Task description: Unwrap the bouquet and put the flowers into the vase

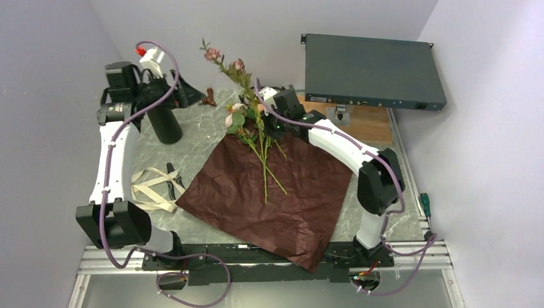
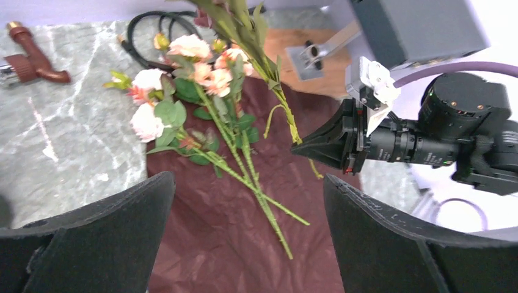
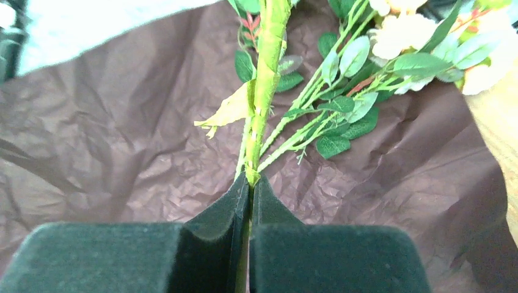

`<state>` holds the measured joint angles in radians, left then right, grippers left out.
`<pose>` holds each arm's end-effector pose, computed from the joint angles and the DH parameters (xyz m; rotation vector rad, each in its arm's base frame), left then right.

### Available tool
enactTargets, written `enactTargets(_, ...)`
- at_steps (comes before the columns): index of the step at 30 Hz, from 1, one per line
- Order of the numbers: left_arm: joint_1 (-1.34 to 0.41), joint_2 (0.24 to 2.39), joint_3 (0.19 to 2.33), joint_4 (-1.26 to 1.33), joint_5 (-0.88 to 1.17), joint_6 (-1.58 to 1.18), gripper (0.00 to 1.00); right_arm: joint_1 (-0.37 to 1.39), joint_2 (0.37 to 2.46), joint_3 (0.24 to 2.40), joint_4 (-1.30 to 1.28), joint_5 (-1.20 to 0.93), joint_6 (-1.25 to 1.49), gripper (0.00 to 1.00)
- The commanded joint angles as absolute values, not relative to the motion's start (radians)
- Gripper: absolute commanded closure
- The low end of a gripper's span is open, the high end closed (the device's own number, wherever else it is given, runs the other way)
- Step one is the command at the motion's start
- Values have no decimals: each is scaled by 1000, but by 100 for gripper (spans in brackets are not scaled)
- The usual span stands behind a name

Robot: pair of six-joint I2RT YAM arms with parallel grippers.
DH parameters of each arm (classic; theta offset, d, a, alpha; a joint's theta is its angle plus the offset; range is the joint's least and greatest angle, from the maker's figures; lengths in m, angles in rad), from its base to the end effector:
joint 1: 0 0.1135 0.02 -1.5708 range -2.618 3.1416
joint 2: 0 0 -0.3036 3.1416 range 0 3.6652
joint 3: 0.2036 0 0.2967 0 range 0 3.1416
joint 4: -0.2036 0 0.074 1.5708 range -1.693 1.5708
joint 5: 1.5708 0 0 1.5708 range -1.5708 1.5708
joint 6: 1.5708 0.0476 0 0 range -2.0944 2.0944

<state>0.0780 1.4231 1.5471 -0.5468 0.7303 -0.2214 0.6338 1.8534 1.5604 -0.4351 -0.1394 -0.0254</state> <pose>0.3575 -0.0039 0.4644 0.1820 1.9590 -0.8168 0.3914 0.2959 0.2980 -0.8250 2.1860 0.4690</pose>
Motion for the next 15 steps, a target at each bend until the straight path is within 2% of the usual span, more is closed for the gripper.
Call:
enactTargets(1, 167, 1452, 1593, -437, 1137, -405, 6, 635, 1720, 1508, -269, -181, 49, 100)
enactTargets(4, 167, 1460, 1592, -410, 1224, -449, 13, 636, 1682, 1482, -220, -221, 60, 100)
enactTargets(10, 152, 1436, 1537, -288, 1249, -538, 15, 659, 1628, 1438, -157, -267, 57, 100)
enactTargets(15, 103, 1445, 1520, -168, 1269, -605, 22, 704, 1590, 1402, -127, -270, 19, 100)
